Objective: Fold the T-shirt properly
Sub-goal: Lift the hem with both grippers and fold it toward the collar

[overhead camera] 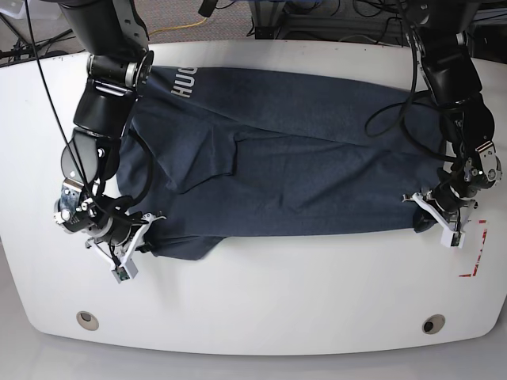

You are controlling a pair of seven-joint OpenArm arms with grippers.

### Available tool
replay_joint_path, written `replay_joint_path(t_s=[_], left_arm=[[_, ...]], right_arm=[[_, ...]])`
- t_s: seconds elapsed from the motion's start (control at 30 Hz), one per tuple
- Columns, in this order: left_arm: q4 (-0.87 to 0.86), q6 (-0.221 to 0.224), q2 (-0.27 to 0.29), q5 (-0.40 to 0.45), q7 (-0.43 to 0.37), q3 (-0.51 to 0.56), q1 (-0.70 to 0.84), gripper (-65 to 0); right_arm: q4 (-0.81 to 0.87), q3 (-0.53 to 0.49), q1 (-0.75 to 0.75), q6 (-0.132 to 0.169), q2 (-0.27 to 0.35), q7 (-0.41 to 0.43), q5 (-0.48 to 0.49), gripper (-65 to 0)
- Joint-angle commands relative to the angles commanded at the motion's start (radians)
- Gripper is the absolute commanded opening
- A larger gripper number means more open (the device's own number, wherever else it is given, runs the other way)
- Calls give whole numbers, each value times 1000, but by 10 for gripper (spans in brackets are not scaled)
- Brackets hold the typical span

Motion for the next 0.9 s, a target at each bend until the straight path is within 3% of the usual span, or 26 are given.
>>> replay_joint_path(t_s=[0.17, 0.27, 0.4, 0.57, 0.9], left_arm=[[112, -20, 0, 0, 49, -51, 83, -650], [175, -66, 0, 2, 100, -61, 126, -650], [242, -112, 0, 5, 118, -63, 195, -650], [330, -117, 0, 5, 118, -87, 281, -650], [374, -117, -35, 3, 118, -89, 397, -650]], right_arm=[[209, 2, -87, 0, -3, -129, 0, -650], [331, 2, -157, 0, -5, -183, 2, -650], [466, 2, -253, 0, -28, -216, 2, -650], [572, 51, -362, 0, -66, -256, 8, -650], [578, 224, -571, 0, -94, -292, 259, -650]])
